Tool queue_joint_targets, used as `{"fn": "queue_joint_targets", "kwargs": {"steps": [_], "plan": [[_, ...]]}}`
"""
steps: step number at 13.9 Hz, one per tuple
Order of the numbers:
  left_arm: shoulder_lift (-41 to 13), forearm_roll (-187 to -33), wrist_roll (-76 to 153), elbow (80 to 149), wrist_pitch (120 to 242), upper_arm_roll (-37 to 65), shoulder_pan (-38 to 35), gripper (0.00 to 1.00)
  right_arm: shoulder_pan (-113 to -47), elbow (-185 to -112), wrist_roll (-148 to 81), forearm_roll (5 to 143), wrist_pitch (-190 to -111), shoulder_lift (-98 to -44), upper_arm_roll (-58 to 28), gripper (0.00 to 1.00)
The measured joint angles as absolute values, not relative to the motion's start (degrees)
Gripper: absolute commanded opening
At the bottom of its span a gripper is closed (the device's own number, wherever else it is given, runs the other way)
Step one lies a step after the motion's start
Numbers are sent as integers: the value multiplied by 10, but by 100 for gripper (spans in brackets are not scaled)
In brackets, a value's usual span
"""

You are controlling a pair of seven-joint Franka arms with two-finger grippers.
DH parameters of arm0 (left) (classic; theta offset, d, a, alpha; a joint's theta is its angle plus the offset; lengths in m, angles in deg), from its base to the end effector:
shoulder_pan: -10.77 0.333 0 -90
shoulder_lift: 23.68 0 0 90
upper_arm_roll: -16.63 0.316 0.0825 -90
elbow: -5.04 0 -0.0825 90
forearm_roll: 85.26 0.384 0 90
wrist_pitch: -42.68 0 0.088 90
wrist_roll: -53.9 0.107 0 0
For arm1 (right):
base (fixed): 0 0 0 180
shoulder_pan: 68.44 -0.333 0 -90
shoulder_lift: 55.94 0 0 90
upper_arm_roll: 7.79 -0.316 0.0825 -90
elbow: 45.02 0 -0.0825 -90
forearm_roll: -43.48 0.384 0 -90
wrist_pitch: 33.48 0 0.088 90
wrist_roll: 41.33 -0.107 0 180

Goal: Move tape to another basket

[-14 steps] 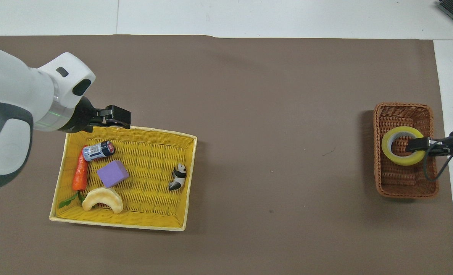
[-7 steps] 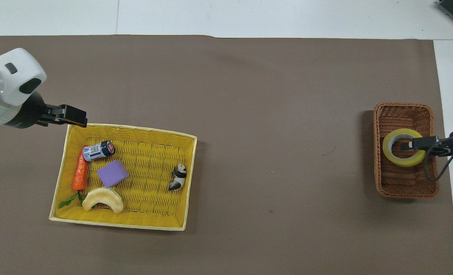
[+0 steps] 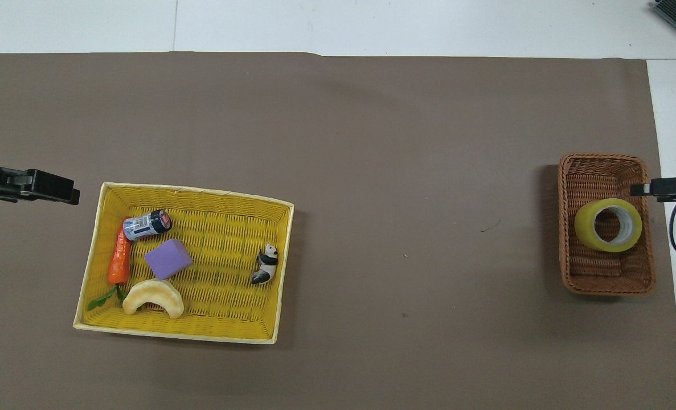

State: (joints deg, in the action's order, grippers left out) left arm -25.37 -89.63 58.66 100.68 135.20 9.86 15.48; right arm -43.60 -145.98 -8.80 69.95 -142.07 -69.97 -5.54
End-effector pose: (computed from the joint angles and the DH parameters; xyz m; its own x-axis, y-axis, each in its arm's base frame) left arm 0.5466 -0.0284 0.5981 0.9932 -0.1151 -0.0192 -0.1133 -0.9908 0.0744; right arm 0.5660 -0.2510 0.4227 0.9907 -0.0984 0.0945 -0.0515 -0.9111 -0.4089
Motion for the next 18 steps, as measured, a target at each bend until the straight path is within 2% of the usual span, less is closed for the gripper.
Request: {"fn": "queue_joint_targets", "kwargs": {"steps": [4, 8, 14, 18], "plan": [[-265, -881, 587, 1007, 1348, 137, 107, 100, -475, -1410, -90, 630, -1421, -687, -59, 100], [-266, -880, 587, 1007, 1343, 145, 102, 100, -545, -1394, -210, 532, -1413, -654, -60, 100], [-266, -863, 564, 962, 1240, 156, 103, 100, -641, -1395, -393, 462, -1347, -602, -62, 100], [-268, -859, 531, 944, 1223, 154, 102, 100, -684, -1391, -466, 453, -1303, -572, -63, 100]]}}
